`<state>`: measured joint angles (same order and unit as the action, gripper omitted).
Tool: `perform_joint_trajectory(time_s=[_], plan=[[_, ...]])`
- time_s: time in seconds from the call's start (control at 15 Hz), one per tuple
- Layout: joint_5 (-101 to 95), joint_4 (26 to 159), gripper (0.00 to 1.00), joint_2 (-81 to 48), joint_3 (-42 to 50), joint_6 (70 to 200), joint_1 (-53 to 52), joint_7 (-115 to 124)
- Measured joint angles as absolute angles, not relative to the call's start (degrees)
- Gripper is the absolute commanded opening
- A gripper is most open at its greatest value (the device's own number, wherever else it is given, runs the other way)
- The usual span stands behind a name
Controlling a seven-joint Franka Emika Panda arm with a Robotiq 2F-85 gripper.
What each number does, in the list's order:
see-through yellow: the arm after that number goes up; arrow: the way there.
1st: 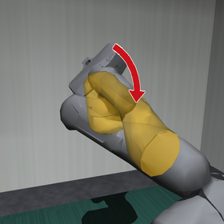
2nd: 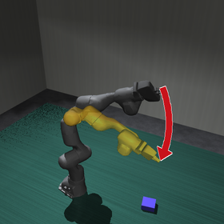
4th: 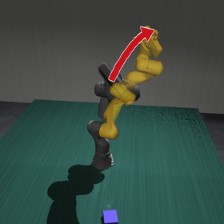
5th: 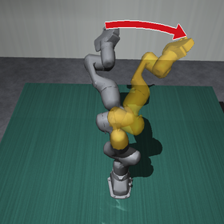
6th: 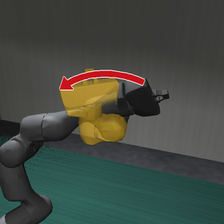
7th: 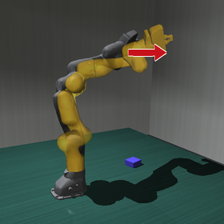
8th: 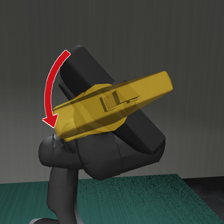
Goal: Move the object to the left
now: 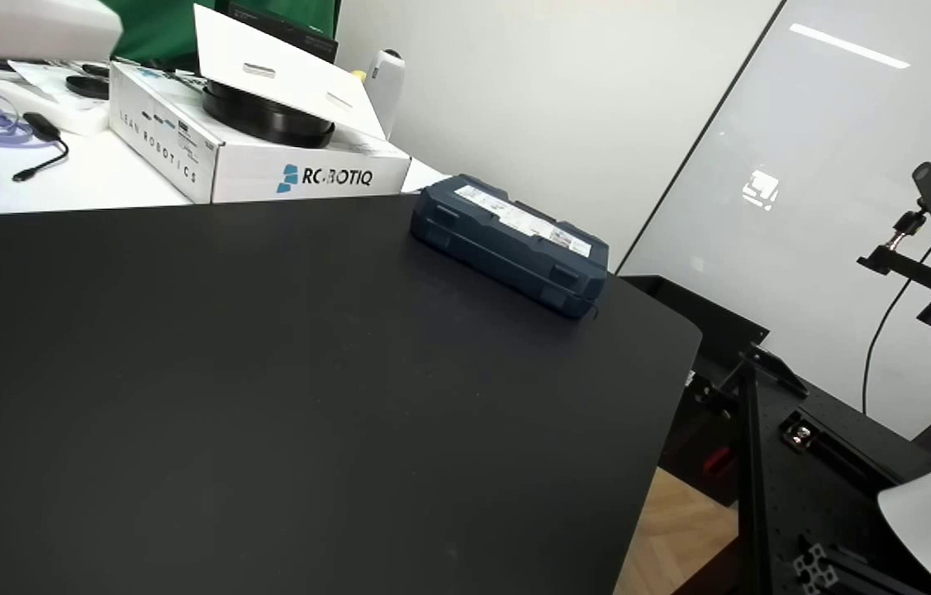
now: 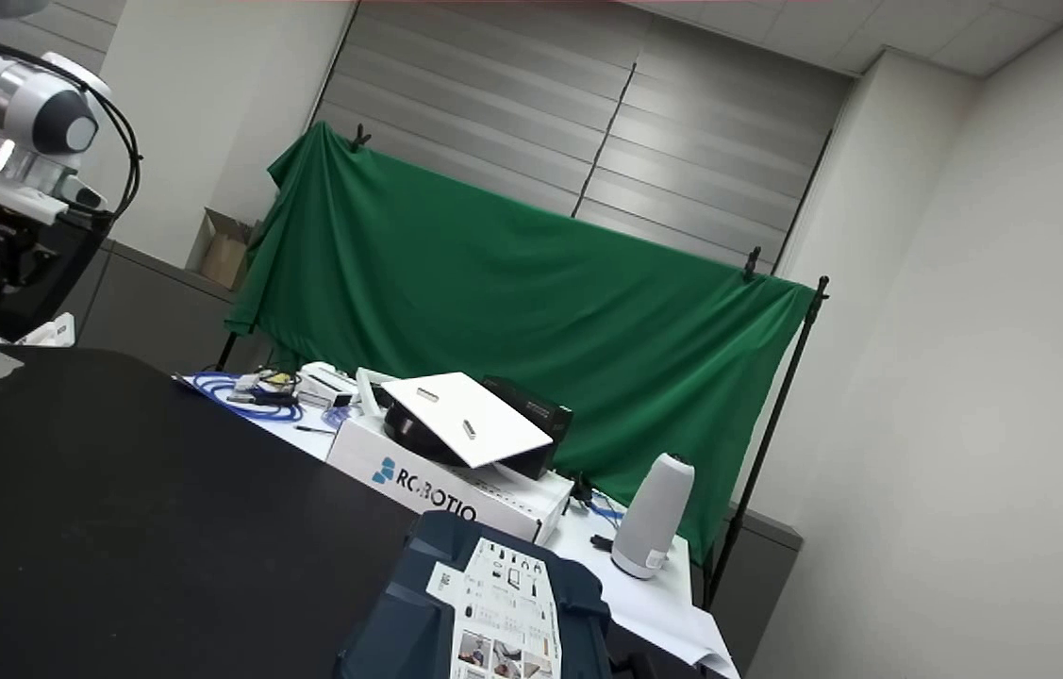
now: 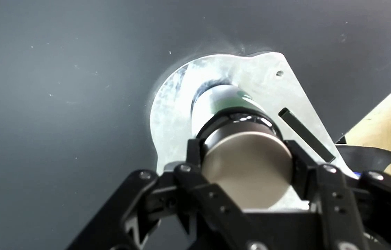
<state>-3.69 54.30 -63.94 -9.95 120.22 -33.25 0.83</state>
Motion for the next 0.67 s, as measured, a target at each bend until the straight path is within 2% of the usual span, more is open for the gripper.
perform_joint_trajectory(time_s=[0.27,0.33,0.4,0.53,0.67], plan=[[-4.55,52.79,0.36,-65.28,-9.92,118.82,-33.37,0.15],[-4.63,52.29,0.86,-65.61,-9.91,118.34,-33.40,-0.06],[-4.63,51.78,0.87,-65.82,-9.90,117.96,-33.45,-0.11],[-4.63,51.12,0.98,-66.05,-9.90,117.03,-33.49,-0.13],[-4.57,50.65,1.00,-66.04,-9.91,116.67,-33.49,-0.13]])
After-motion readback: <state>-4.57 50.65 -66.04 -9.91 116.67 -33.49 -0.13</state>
